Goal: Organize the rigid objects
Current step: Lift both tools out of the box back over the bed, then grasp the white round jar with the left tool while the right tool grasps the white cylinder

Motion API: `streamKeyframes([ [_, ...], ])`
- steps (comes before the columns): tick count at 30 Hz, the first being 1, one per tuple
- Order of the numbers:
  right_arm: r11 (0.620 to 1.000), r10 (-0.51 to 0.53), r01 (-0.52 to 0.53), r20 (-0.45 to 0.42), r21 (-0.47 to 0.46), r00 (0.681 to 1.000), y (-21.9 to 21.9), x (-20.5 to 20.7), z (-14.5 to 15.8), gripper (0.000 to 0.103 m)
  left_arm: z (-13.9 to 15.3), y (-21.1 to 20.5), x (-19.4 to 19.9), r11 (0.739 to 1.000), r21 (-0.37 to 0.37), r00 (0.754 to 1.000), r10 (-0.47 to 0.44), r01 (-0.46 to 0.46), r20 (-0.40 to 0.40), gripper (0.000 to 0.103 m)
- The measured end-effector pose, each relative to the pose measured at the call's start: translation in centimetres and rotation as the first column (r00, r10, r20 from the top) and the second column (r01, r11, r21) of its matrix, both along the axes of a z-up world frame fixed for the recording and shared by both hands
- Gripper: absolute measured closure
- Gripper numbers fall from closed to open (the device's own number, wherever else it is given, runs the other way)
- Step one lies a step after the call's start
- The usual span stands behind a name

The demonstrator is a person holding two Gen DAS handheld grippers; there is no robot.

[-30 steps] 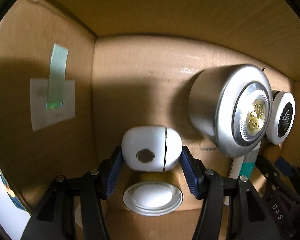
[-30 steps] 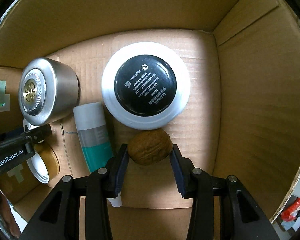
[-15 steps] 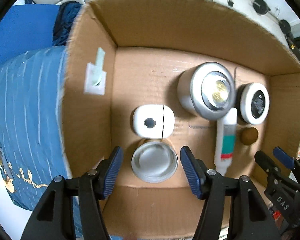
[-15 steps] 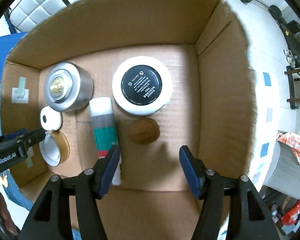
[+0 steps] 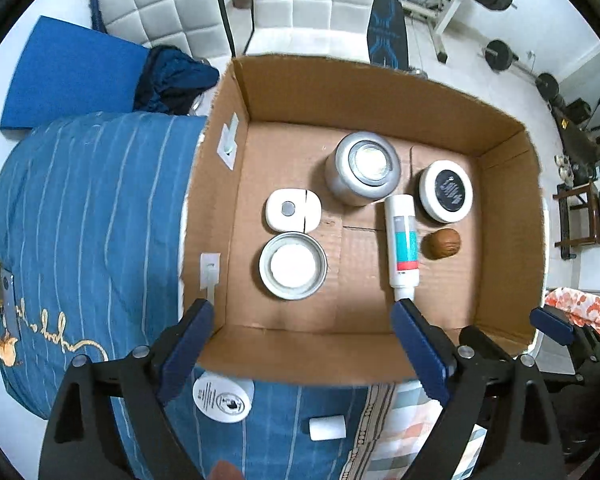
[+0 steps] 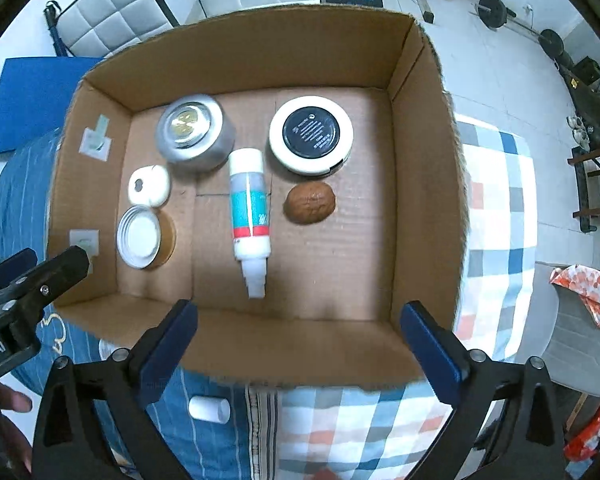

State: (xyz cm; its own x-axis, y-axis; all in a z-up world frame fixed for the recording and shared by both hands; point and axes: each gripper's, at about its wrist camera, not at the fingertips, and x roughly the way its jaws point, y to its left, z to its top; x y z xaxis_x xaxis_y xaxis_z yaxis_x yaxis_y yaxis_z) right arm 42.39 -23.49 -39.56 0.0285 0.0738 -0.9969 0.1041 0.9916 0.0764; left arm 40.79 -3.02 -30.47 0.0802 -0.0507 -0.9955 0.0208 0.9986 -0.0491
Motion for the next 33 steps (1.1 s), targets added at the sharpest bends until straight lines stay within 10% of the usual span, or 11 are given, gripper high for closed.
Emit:
streamKeyframes([
  [21,0.999,-0.043,0.048,0.170,-0.026,0.984,0.7,-8.7,9.2,0.000,9.1,0.1,-8.3,0.999,-0.027,0.976,-0.026,0.032,0.217,0.012],
  [26,0.999,-0.048,0.047,0.072,0.015,0.996,4.0,-12.6,4.6,0.000,6.5,3.2,-12.4,0.997,0.064,0.978,-0.048,0.035,0.205,0.012],
  [33,0.993,-0.081,0.091,-0.127,0.075,0.989,8.5,-15.0,-6.9,0.000,-2.6,8.7,-15.6,0.993,0.119,1.000,0.013,-0.013,-0.003,0.012],
])
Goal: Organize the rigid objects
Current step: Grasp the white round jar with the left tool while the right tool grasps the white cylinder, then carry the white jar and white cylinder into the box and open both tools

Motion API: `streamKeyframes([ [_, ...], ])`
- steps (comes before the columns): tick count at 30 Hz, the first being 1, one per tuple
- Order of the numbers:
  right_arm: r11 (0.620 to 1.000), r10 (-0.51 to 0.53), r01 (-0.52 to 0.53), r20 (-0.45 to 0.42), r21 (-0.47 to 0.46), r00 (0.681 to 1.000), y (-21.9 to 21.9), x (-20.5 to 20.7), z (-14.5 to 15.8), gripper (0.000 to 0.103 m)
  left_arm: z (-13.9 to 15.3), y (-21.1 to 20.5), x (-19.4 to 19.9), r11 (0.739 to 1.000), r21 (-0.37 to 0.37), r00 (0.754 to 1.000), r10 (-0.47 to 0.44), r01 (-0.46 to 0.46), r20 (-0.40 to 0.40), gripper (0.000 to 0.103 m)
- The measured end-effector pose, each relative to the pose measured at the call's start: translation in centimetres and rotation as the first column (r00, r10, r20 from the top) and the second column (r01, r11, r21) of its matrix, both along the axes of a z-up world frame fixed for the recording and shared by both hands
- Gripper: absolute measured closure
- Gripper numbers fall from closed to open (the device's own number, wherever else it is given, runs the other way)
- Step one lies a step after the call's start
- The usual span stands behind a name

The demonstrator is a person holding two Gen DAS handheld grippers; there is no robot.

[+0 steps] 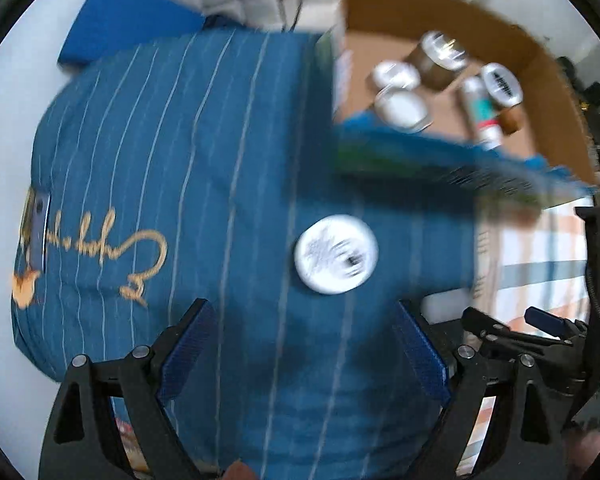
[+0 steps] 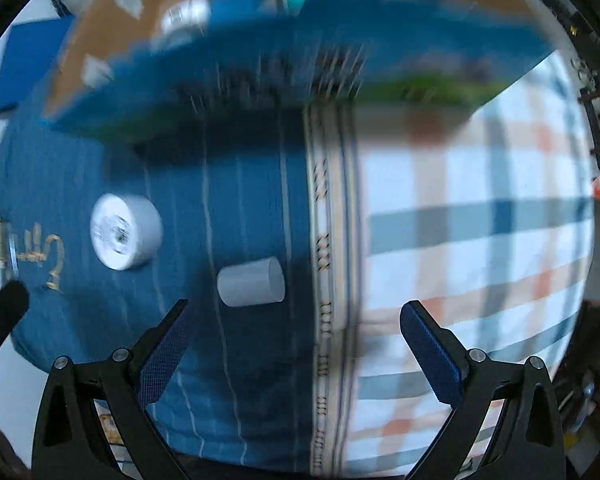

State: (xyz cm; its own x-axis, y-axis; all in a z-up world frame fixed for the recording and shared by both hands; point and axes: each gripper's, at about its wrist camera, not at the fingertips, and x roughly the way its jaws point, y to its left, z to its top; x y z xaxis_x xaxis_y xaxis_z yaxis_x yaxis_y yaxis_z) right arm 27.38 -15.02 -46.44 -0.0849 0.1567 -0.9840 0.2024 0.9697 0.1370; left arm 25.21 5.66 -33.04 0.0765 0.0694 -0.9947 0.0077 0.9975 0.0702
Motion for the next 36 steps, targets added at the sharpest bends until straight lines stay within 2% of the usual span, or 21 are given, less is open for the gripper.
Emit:
streamKeyframes([
  [3,1.000,0.006,-0.006,-0.029,0.008,1.000,1.9,-0.1,-2.8,0.001,-2.3,1.6,-0.4,0.999,0.019,0.999,0.031,-0.030,-0.042,0.012],
  [6,1.000,0.009,-0.008,-0.051,0.012,0.999,3.5,0.1,-4.8,0.007,-4.0,3.0,-0.3,0.998,0.018,0.996,0.061,-0.060,-0.071,0.012],
  [8,1.000,0.010,-0.010,-0.065,0.005,0.998,4.2,0.1,-5.7,0.017,-4.9,3.6,-0.1,0.997,0.016,0.994,0.071,-0.070,-0.086,0.012],
  [9,1.000,0.012,-0.012,-0.073,-0.002,0.997,4.5,0.2,-6.1,0.028,-5.2,3.7,0.2,0.997,0.014,0.993,0.074,-0.074,-0.094,0.012],
  [11,0.999,0.013,-0.015,-0.058,-0.033,0.998,4.8,0.2,-6.1,0.033,-5.8,3.8,0.7,0.997,0.004,0.991,0.078,-0.078,-0.110,0.012],
  [13,0.998,0.026,-0.029,-0.040,-0.060,0.999,5.1,0.2,-5.7,0.052,-6.3,3.7,1.2,0.997,-0.007,0.990,0.079,-0.081,-0.119,0.012],
  [14,0.997,0.029,-0.031,-0.038,-0.070,0.999,5.2,0.3,-5.5,0.054,-6.4,3.4,1.5,0.997,-0.015,0.990,0.077,-0.079,-0.122,0.012],
  [21,0.998,-0.031,0.028,-0.050,-0.050,0.998,2.6,-0.1,-4.7,0.054,-9.6,1.3,3.7,0.993,-0.076,0.978,0.070,-0.086,-0.199,0.011],
  [22,0.998,-0.036,0.034,-0.050,-0.051,0.998,2.2,-0.2,-4.6,0.057,-10.3,0.9,4.0,0.993,-0.079,0.975,0.068,-0.087,-0.213,0.007],
  [23,0.998,-0.044,0.041,-0.050,-0.055,0.998,1.7,-0.3,-4.4,0.057,-10.9,0.7,4.2,0.993,-0.082,0.973,0.066,-0.086,-0.223,0.007],
  [24,0.997,-0.049,0.046,-0.049,-0.057,0.998,1.4,-0.4,-4.3,0.057,-11.2,0.5,4.5,0.989,-0.117,0.973,0.068,-0.096,-0.222,0.007],
  [27,0.996,-0.062,0.059,-0.050,-0.063,0.997,0.6,-0.6,-4.1,0.057,-13.2,-0.4,5.1,0.993,-0.088,0.963,0.052,-0.078,-0.266,0.009],
  [29,0.996,-0.070,0.067,-0.054,-0.057,0.996,0.0,-0.6,-4.0,0.057,-13.4,-0.7,5.2,0.992,-0.098,0.970,0.049,-0.074,-0.240,0.010],
  [30,0.996,-0.071,0.068,-0.052,-0.058,0.996,-0.2,-0.6,-3.9,0.057,-13.4,-0.8,5.2,0.993,-0.093,0.972,0.043,-0.066,-0.230,0.012],
  [32,0.996,-0.069,0.067,-0.052,-0.054,0.996,-0.3,-0.8,-3.8,0.057,-13.4,-1.2,5.2,0.993,-0.104,0.974,0.032,-0.056,-0.223,0.033],
  [35,0.997,-0.066,0.063,-0.055,-0.045,0.996,-0.6,-0.8,-3.6,0.057,-13.3,-1.7,5.1,0.995,-0.095,0.976,0.023,-0.044,-0.215,0.036],
  [36,0.997,-0.062,0.060,-0.055,-0.041,0.997,-1.9,-0.5,-3.2,0.057,-13.3,-1.8,5.0,0.995,-0.093,0.977,0.019,-0.040,-0.212,0.036],
])
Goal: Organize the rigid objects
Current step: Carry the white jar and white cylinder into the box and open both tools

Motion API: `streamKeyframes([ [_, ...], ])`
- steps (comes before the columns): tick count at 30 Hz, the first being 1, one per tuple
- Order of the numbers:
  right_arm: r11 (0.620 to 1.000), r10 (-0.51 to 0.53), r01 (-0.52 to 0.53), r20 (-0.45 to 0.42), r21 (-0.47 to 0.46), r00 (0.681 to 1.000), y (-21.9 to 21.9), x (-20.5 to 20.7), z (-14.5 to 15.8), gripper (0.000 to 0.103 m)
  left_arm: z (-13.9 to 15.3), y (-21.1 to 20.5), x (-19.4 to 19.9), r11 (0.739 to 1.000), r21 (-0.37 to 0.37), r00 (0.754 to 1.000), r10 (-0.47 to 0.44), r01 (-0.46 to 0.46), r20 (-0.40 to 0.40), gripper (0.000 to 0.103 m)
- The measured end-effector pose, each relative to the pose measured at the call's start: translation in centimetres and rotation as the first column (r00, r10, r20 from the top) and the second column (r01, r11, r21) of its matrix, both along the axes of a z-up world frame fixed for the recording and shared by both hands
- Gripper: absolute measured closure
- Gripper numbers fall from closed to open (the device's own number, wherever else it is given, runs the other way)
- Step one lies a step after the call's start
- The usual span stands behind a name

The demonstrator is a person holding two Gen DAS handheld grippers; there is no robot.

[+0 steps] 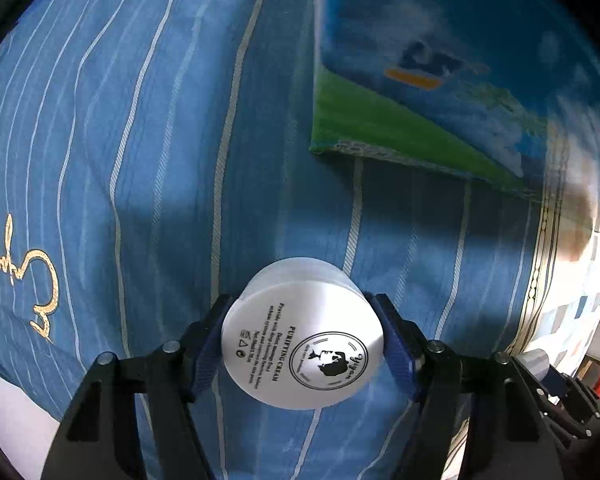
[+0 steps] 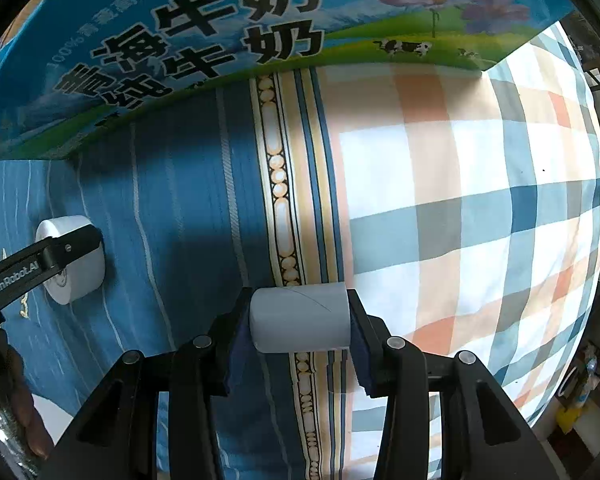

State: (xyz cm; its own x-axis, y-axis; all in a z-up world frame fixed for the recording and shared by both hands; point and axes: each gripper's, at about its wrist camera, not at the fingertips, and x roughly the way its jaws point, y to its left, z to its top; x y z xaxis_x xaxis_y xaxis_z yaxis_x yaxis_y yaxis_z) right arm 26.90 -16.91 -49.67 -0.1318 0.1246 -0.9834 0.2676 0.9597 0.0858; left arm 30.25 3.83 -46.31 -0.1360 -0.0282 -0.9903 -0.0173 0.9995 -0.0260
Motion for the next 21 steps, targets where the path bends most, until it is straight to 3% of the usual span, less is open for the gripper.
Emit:
streamKeyframes([
  [9,0.998,0.032,-0.034,0.038,0.048,0.999,-0.6,0.5,2.5,0.057,2.7,-0.6,-3.0,1.000,-0.018,0.999,0.012,-0.011,0.050,0.036],
  [16,0.994,0.030,-0.039,0.086,0.105,0.996,-2.5,-0.6,6.9,0.057,8.8,-3.4,-6.5,0.993,-0.110,0.992,-0.034,0.047,0.120,0.036],
  [21,0.989,-0.012,-0.009,0.144,0.146,0.990,-5.2,-0.4,11.2,0.057,14.3,-6.1,-5.3,0.974,-0.201,0.980,-0.071,0.108,0.184,0.036],
])
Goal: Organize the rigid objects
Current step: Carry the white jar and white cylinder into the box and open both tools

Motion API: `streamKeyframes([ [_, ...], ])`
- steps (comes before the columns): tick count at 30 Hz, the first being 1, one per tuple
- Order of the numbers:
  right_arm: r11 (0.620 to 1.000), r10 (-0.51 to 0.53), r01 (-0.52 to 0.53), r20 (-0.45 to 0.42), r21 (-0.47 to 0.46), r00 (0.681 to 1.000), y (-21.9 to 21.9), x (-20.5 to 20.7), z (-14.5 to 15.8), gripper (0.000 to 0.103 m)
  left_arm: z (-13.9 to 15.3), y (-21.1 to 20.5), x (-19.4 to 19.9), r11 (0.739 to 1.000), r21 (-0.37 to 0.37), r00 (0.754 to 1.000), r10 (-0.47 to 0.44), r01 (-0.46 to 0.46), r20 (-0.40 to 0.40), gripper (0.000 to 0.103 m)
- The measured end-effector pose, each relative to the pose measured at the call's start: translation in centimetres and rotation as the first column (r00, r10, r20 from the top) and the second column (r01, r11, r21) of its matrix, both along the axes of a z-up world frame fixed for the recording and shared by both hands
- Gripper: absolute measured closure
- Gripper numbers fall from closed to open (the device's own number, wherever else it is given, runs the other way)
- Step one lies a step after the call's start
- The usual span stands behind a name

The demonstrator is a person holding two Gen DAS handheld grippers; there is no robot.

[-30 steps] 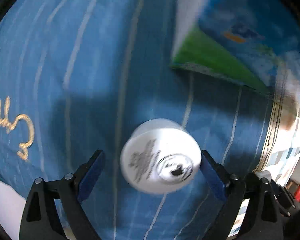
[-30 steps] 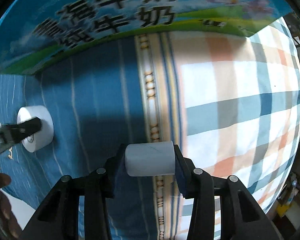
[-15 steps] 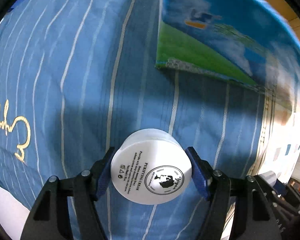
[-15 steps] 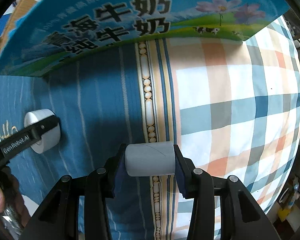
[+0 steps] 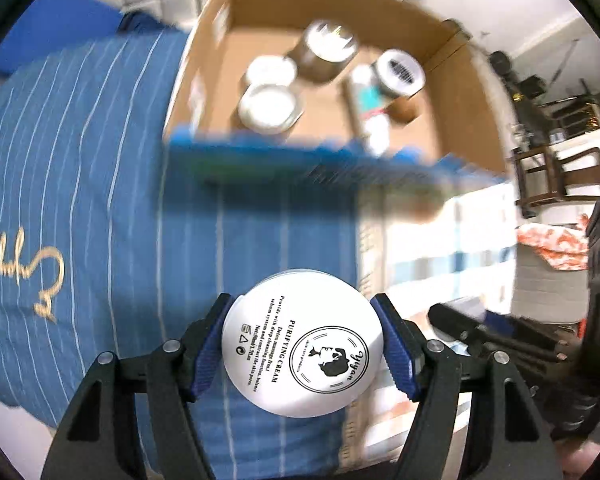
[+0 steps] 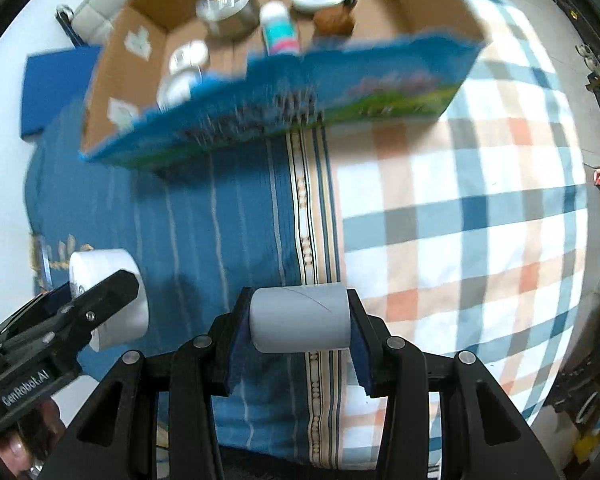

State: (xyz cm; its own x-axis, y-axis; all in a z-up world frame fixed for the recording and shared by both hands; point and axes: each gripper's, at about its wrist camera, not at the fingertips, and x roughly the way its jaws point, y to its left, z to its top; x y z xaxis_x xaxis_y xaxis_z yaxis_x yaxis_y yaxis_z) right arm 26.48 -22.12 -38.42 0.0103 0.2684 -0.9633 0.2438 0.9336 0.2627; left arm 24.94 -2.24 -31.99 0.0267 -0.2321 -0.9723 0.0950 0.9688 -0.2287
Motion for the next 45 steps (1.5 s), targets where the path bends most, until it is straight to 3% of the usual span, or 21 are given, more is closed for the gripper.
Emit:
streamKeyframes([
  [7,0.998,-0.067,0.065,0.128,0.022,0.990,-4.4,3.2,7.1,0.057,5.6,-4.0,6.9,0.999,-0.043,0.994,-0.027,0.031,0.104,0.036],
  [12,0.996,-0.087,0.088,0.161,-0.004,0.983,-6.0,7.6,8.0,0.057,5.0,-5.8,12.4,0.999,0.000,0.995,-0.039,0.039,0.096,0.036],
  [18,0.996,-0.073,0.079,0.108,-0.052,0.991,-5.7,13.8,3.6,0.057,-1.8,-7.5,16.9,0.997,0.066,0.998,-0.040,0.044,-0.053,0.036],
  [21,0.995,-0.060,0.066,0.074,-0.081,0.995,-5.0,16.3,0.3,0.057,-5.1,-7.4,17.5,0.996,0.078,0.991,-0.023,0.033,-0.130,0.036],
  [26,0.992,-0.028,0.029,0.007,-0.120,1.000,-4.5,19.0,-3.9,0.057,-8.7,-7.3,17.9,0.997,0.078,0.981,0.005,0.010,-0.194,0.036],
  [38,0.992,0.011,-0.023,-0.095,-0.121,0.995,-4.1,21.3,-8.3,0.057,-10.1,-7.0,18.7,0.995,0.098,0.980,0.022,-0.003,-0.198,0.035],
  [45,0.992,0.009,-0.025,-0.130,-0.122,0.991,-4.6,22.0,-10.2,0.057,-11.2,-6.5,19.7,0.997,0.081,0.969,0.027,-0.007,-0.247,0.035],
])
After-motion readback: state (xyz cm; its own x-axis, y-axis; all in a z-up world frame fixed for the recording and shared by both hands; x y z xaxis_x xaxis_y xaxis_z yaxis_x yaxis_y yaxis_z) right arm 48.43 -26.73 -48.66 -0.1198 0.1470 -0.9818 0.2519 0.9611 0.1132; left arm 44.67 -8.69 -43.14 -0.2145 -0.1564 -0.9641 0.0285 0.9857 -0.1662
